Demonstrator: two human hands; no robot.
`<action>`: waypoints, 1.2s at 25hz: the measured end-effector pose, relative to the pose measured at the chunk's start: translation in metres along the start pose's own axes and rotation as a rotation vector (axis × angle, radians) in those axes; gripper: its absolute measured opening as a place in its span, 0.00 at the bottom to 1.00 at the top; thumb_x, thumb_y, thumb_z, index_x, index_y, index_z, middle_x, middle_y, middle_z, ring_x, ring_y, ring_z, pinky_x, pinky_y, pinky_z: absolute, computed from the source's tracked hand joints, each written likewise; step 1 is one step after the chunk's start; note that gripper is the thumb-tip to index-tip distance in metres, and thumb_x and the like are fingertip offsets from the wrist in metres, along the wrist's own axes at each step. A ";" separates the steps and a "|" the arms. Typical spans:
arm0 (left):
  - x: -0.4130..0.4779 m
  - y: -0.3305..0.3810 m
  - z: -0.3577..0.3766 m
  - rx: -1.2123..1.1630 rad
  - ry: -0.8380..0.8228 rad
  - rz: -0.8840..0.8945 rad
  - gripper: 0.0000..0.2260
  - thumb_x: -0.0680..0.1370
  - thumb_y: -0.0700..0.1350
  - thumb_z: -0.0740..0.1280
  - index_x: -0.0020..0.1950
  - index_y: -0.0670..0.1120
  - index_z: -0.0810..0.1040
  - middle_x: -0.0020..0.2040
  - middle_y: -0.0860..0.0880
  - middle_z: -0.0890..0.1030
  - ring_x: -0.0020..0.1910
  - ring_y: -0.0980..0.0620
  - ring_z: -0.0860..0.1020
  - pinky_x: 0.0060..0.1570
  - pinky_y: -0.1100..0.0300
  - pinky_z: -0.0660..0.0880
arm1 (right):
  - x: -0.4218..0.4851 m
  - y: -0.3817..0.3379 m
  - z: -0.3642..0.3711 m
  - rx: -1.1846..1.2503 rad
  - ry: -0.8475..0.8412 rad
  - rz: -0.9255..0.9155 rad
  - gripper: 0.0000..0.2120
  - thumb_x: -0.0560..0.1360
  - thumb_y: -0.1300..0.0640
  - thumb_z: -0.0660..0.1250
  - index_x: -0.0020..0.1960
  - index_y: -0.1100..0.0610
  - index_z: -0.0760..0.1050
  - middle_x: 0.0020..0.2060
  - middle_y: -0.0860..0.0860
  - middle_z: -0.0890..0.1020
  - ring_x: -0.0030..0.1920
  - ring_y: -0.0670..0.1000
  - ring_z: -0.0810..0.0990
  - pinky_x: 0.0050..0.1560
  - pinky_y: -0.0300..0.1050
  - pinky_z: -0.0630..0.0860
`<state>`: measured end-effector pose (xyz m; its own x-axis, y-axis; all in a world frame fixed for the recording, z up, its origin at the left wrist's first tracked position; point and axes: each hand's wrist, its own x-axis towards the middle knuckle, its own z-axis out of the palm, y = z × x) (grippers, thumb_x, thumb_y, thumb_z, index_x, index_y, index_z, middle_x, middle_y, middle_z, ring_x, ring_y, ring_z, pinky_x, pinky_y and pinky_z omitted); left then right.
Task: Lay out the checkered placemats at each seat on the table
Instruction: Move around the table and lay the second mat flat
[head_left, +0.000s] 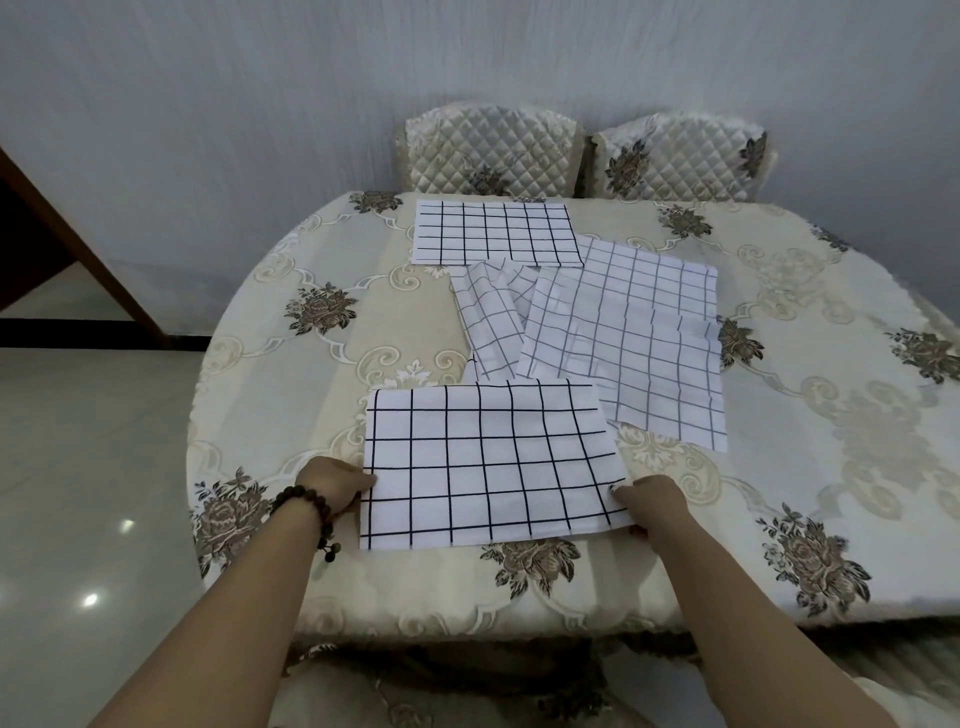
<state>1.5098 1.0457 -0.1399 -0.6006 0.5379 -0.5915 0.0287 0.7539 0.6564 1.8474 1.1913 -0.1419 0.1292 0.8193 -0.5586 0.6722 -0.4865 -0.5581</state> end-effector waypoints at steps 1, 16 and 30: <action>0.000 -0.003 -0.002 0.026 0.009 0.011 0.07 0.71 0.39 0.73 0.44 0.35 0.81 0.41 0.41 0.81 0.41 0.45 0.77 0.50 0.53 0.76 | -0.005 0.002 -0.002 0.015 -0.021 0.011 0.11 0.71 0.63 0.68 0.31 0.65 0.72 0.30 0.57 0.73 0.33 0.58 0.74 0.43 0.57 0.79; -0.030 -0.014 0.002 0.286 0.135 0.118 0.05 0.71 0.44 0.72 0.38 0.44 0.78 0.46 0.41 0.82 0.50 0.42 0.79 0.49 0.57 0.72 | -0.020 0.028 0.000 -0.303 0.034 -0.133 0.09 0.70 0.59 0.67 0.33 0.62 0.74 0.29 0.55 0.74 0.30 0.52 0.72 0.30 0.41 0.66; -0.010 0.057 0.120 0.741 0.364 1.148 0.11 0.68 0.38 0.60 0.46 0.45 0.78 0.47 0.46 0.79 0.50 0.46 0.72 0.51 0.55 0.65 | -0.007 -0.082 0.096 -0.430 0.427 -1.081 0.09 0.69 0.61 0.60 0.46 0.59 0.77 0.43 0.54 0.79 0.44 0.56 0.76 0.45 0.47 0.73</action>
<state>1.6135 1.1287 -0.1527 -0.1226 0.9385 0.3228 0.9740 0.0513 0.2208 1.7218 1.1963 -0.1511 -0.4670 0.8110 0.3526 0.7559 0.5730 -0.3167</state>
